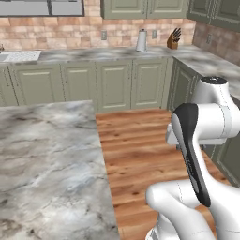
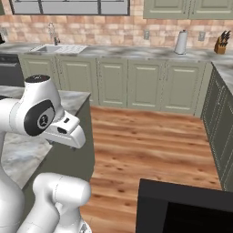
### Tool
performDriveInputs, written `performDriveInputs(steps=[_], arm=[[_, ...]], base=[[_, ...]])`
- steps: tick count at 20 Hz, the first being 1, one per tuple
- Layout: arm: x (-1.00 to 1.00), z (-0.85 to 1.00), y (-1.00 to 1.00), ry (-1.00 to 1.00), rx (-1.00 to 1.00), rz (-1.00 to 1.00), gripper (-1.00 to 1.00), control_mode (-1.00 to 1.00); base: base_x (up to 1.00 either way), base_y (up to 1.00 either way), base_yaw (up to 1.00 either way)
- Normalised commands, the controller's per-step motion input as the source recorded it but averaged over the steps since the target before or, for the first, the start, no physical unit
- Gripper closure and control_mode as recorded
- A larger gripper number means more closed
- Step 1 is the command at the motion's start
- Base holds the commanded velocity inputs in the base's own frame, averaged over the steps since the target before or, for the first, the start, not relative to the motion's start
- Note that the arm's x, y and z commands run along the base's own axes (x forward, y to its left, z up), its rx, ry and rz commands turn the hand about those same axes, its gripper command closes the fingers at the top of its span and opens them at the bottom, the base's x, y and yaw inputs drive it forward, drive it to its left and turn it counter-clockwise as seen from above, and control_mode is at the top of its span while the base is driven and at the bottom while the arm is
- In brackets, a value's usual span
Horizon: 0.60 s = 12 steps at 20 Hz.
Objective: Place the sponge inside the microwave to prepare for sanitizing.
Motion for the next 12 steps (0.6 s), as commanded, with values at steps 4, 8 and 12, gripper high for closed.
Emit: performDriveInputs(steps=[4,8,12], arm=[[0.0,0.0,0.0,0.0,0.0,0.0,-1.0,1.0],[0.0,0.0,0.0,0.0,0.0,0.0,-1.0,1.0],[0.0,0.0,0.0,0.0,0.0,0.0,-1.0,1.0]], base=[[-0.88,0.88,0.0],[-0.58,-0.2,-0.08],[-1.0,-0.17,-0.04]])
